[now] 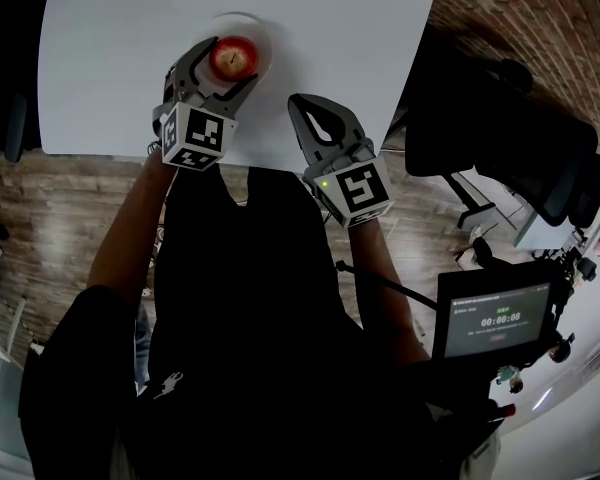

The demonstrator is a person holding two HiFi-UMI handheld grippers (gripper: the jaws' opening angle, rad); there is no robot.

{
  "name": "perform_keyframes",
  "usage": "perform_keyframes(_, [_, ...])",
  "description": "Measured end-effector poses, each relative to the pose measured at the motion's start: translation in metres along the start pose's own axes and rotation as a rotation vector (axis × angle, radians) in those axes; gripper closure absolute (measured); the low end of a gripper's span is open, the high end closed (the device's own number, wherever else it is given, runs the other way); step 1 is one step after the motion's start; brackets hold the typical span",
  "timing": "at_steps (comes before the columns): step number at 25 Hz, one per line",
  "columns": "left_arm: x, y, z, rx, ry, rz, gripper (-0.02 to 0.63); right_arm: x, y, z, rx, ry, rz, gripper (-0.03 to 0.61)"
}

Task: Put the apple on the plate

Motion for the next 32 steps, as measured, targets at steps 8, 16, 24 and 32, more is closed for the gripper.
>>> perform_keyframes(8, [0.005, -0.003, 0.006, 0.019, -0.018, -0.01, 0.224, 0.0, 0.0, -0.001, 0.013, -0.002, 0.01, 0.574])
perform_keyframes(16, [0.006, -0.002, 0.007, 0.036, -0.008, -0.012, 0.224, -0.002, 0.003, 0.0, 0.011, -0.003, 0.018, 0.575])
perform_keyframes(24, [0.01, -0.004, 0.004, 0.021, -0.044, 0.007, 0.224, -0.001, 0.002, -0.001, 0.018, 0.003, 0.02, 0.575])
perform_keyframes(32, [0.014, -0.003, 0.001, 0.022, -0.058, 0.025, 0.224, -0.003, 0.004, 0.001, 0.02, 0.001, 0.028, 0.575])
Point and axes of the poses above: the fingertips, and each gripper's own axes: x forward along the fingers, y to its right, z out of its underside, the point moved 9 cm from there along -x, backward along the fingers, and after that the axes turned 11 degrees about y, right-handed, at the moved point
